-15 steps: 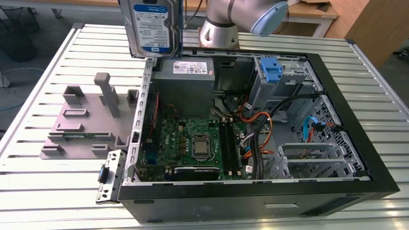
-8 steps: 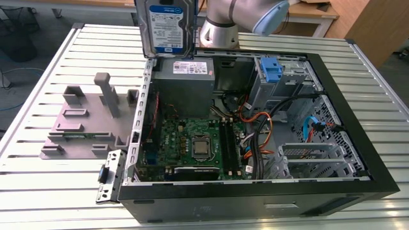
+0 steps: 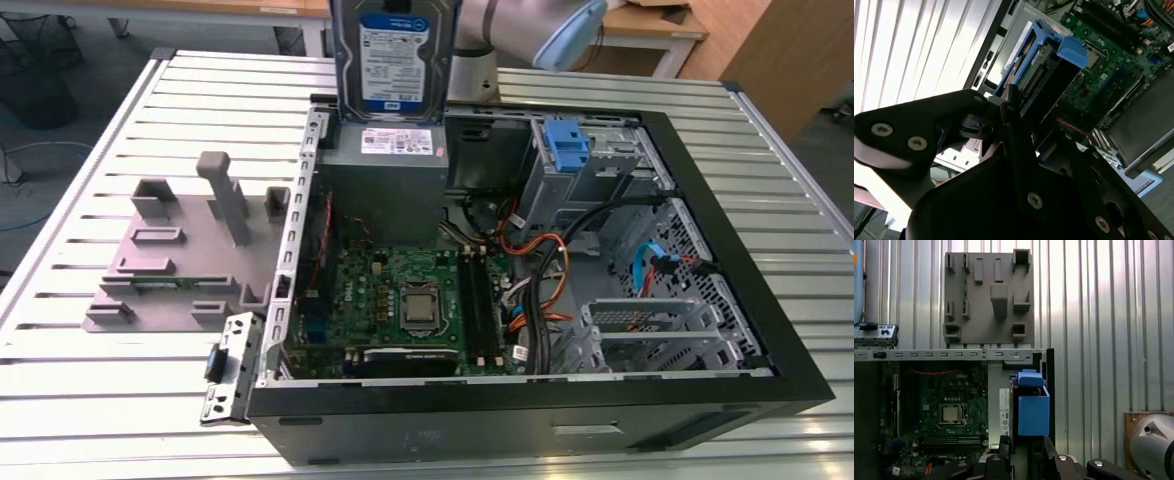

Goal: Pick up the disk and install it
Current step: 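Pick up the disk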

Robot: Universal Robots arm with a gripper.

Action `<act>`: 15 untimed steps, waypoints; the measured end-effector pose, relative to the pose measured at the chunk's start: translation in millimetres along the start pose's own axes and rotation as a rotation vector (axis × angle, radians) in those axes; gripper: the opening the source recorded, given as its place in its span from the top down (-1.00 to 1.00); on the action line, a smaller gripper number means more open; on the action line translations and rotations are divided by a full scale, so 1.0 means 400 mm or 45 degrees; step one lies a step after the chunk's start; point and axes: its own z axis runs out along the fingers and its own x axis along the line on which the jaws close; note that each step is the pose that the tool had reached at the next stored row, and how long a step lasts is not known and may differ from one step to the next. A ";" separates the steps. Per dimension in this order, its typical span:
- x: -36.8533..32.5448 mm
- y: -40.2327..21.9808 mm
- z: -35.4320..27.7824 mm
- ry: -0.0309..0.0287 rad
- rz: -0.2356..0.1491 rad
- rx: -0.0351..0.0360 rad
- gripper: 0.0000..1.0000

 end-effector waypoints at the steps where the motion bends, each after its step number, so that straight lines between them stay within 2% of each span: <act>1: 0.000 -0.011 0.000 0.0001 0.000 -0.0001 0.30; 6: -0.001 -0.063 -0.002 0.0001 0.000 0.0000 0.30; 15: -0.003 -0.144 -0.004 0.0000 0.000 -0.0001 0.30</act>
